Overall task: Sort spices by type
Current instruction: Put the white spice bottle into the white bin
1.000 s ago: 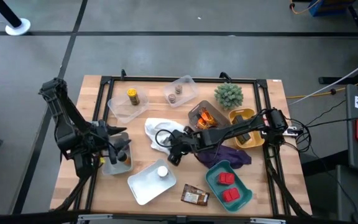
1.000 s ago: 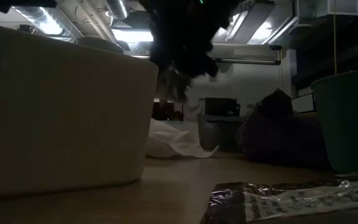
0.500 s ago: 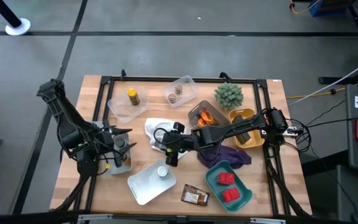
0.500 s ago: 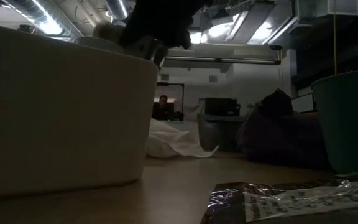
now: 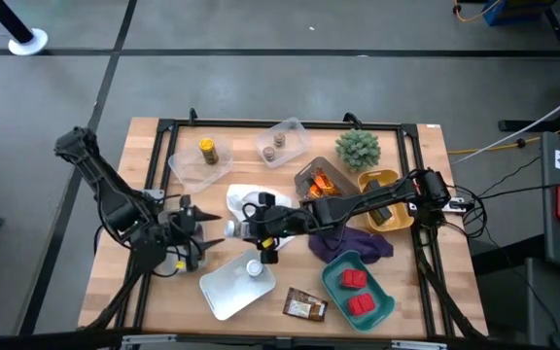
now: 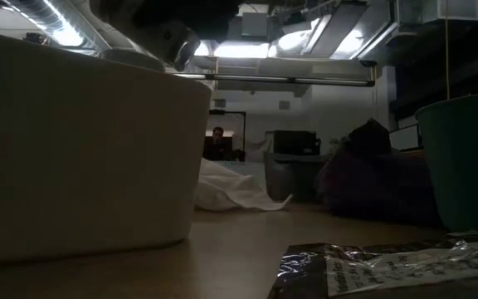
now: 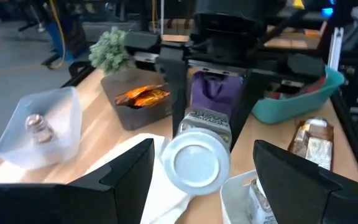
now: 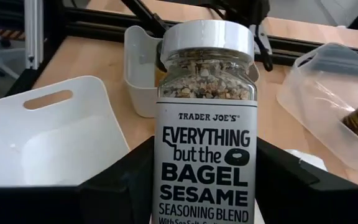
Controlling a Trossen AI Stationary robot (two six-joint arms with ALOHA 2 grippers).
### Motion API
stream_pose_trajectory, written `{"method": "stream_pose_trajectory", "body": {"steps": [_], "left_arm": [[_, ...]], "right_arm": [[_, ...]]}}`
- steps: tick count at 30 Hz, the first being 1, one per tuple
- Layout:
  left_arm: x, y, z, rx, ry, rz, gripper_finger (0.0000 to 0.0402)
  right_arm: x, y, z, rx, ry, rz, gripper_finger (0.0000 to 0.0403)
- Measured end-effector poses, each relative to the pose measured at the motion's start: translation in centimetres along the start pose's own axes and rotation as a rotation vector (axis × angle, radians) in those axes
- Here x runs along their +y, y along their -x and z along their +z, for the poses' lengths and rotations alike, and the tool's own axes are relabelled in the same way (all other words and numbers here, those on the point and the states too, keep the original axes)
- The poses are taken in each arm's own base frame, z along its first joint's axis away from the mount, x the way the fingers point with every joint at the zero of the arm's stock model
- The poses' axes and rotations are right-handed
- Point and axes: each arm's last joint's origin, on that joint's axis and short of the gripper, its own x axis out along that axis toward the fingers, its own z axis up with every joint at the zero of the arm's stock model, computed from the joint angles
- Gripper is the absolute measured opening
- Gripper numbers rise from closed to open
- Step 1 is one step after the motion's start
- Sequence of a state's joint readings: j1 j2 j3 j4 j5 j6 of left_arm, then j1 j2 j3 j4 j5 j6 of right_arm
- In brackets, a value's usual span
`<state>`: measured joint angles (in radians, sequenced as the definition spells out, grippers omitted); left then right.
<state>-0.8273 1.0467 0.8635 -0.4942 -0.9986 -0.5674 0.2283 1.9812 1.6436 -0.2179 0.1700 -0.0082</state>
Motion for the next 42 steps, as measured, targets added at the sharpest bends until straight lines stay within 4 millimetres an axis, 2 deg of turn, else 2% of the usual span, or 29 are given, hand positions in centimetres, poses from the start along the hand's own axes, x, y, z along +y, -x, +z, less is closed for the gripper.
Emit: {"method": "stream_pose_trajectory", "body": {"steps": [4, 14, 34, 38, 42], "left_arm": [[-0.5, -0.7, -0.2, 0.008, -0.073, 0.005, 0.0258], [-0.9, -2.1, -0.6, 0.048, -0.099, 0.018, 0.0258], [-0.7, -2.6, -0.6, 0.067, -0.112, 0.011, 0.0258], [-0.7, -2.7, -0.3, 0.054, -0.168, 0.005, 0.0239], [-1.0, -2.8, 0.0, 0.034, -0.211, -0.022, 0.0197]], "right_arm": [[0.1, 0.0, 0.0, -0.003, 0.031, 0.007, 0.0212], [0.3, 0.0, 0.5, -0.053, 0.09, 0.073, 0.0212], [0.3, 0.1, 1.5, -0.168, 0.122, 0.099, 0.0213], [0.3, 0.1, 1.5, -0.17, 0.122, 0.099, 0.0213], [0.3, 0.1, 1.6, -0.178, 0.122, 0.105, 0.0213]]}}
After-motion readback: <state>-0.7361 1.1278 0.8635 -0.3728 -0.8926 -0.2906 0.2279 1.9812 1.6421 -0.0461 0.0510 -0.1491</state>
